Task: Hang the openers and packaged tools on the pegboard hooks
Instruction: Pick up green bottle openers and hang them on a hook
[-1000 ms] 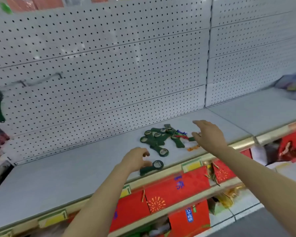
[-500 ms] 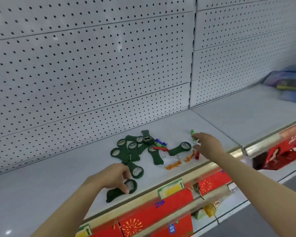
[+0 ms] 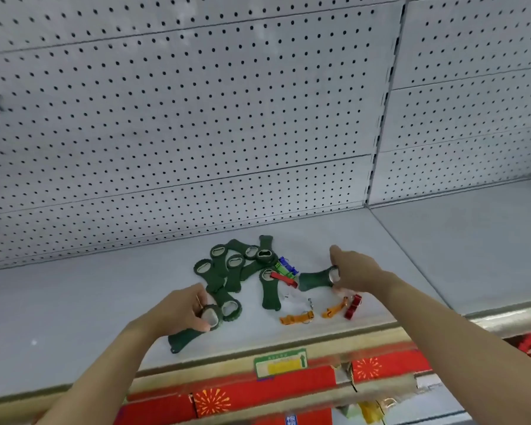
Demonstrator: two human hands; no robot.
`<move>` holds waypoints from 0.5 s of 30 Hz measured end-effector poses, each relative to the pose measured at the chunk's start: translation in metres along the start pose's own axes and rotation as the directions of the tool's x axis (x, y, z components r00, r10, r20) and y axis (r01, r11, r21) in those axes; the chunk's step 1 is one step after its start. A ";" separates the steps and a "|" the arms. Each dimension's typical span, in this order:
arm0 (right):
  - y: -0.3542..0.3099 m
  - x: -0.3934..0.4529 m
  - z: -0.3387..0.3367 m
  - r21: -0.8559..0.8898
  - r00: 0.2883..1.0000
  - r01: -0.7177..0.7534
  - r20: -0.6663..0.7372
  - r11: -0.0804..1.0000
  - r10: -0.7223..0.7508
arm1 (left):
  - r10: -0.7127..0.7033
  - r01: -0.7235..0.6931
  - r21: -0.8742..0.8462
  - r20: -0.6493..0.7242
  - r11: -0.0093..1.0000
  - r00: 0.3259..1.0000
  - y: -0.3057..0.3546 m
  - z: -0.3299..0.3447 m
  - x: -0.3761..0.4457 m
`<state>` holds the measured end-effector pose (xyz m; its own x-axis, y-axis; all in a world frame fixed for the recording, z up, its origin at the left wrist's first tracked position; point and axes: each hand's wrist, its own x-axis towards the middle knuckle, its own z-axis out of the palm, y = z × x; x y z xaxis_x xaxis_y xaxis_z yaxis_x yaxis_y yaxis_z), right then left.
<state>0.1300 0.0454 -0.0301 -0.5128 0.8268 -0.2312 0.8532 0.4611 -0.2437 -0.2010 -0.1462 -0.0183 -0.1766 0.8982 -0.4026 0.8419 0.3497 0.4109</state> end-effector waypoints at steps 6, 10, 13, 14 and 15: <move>0.009 -0.007 -0.020 0.434 0.984 0.106 -0.178 0.894 -0.030 | -0.233 0.031 -0.506 -0.340 0.862 0.911 0.014 0.029 -0.036; -0.012 -0.015 -0.036 0.464 0.934 0.264 -0.341 0.845 -0.105 | -0.355 -0.131 -0.748 -0.452 0.651 0.818 0.021 0.029 -0.062; -0.044 -0.024 -0.045 0.548 0.928 0.295 -0.359 0.782 -0.098 | -0.388 -0.297 -0.798 -0.534 0.524 0.751 0.024 0.014 -0.085; -0.057 -0.027 -0.047 0.579 0.929 0.304 -0.358 0.757 -0.099 | -0.391 -0.342 -0.797 -0.558 0.497 0.732 0.024 0.007 -0.093; -0.073 -0.032 -0.049 0.603 0.925 0.321 -0.365 0.731 -0.105 | -0.391 -0.384 -0.794 -0.579 0.471 0.716 0.022 0.000 -0.101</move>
<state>0.0889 0.0017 0.0412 -0.5296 0.8339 0.1553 0.4016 0.4078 -0.8200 -0.1645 -0.2295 0.0314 -0.7509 0.6600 0.0244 0.0596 0.0309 0.9977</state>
